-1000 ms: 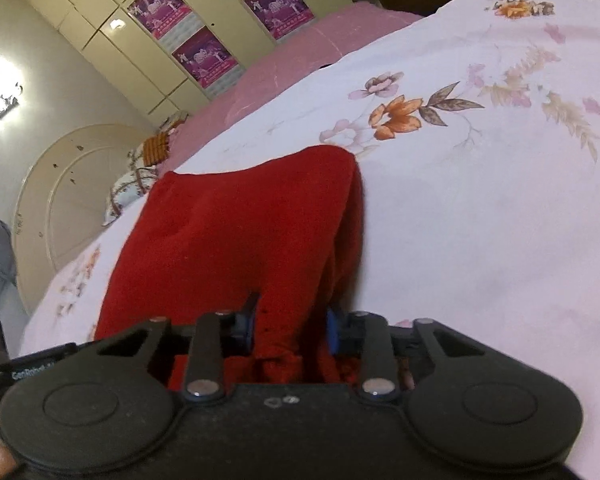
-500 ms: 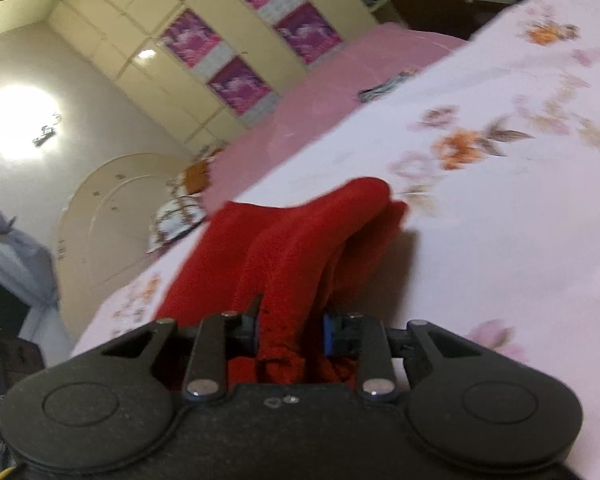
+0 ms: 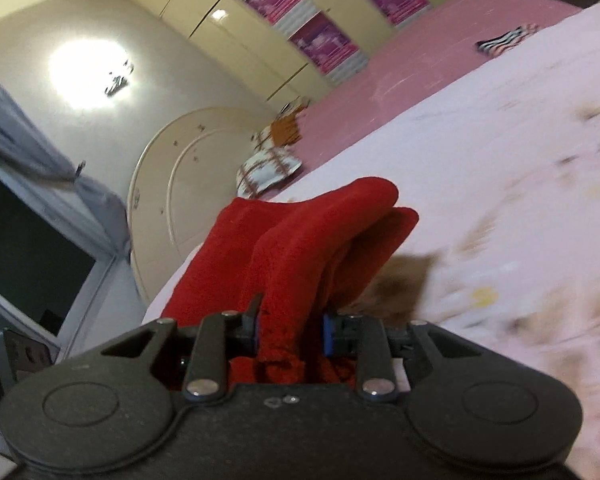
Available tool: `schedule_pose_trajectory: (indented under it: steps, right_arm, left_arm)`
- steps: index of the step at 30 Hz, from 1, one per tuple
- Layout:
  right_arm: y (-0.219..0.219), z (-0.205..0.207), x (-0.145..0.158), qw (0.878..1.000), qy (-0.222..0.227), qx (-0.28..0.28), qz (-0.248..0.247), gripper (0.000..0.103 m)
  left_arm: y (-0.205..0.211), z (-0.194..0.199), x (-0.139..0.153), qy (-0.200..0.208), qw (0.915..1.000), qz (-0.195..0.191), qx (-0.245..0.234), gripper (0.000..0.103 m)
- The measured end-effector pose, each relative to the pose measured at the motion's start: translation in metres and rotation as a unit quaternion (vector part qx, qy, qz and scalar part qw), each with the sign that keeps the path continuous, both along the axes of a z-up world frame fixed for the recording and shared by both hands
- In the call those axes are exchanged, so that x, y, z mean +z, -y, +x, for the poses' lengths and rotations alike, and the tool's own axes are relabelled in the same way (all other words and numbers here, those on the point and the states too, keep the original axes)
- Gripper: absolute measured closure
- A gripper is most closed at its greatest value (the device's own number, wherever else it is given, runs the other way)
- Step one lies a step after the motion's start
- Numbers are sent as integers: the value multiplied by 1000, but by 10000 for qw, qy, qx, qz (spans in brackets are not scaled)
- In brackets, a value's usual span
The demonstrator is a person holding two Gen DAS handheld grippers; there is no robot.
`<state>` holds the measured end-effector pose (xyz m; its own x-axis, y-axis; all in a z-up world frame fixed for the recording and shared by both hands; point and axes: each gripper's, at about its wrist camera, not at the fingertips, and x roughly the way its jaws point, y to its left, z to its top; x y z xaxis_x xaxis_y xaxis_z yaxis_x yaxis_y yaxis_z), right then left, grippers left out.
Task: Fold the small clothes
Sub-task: 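Lift the strip end with the right tool and fold it over the rest, then lower the folded end onto the bundle and open the right tool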
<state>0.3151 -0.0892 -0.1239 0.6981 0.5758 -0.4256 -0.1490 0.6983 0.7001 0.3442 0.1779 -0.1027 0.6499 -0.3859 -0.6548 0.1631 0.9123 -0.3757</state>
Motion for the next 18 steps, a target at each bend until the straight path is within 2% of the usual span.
schedule_pose_trajectory:
  steps: [3,7,9,10,12,13,15,18]
  right_arm:
    - [-37,15,-7,9998,-24,37,-186,77]
    - [-55,35,-23,9981,-193,-21,-582,77]
    - [-59,37,-35,9949,-335,-157,-942,73]
    - [-58,38,-40,9927,-398,-245,-1111,71]
    - [-55,32,-42,9908,-343,-311,-1270,61]
    - [-54,28,-38,9893,-310,-386,-1371,60]
    - [-51,18,-26,9862,-196,-529,-1554,60]
    - [-52,-11,-3,9809,91,-601,-1848,65]
  left_arm:
    - [-31,14,-16,6,9999,85,127,55]
    - [-55,29,-53,-161,9995,147,214,52]
    - [-61,30,-73,-162,9994,104,300,24]
    - [-62,27,-76,-35,9992,241,325,20]
    - [-62,21,-76,77,9986,446,285,17]
    - [-62,18,-73,98,9982,519,286,17]
    - [-65,2,-60,312,9958,773,375,17]
    - [-67,-24,-46,474,9945,883,295,17]
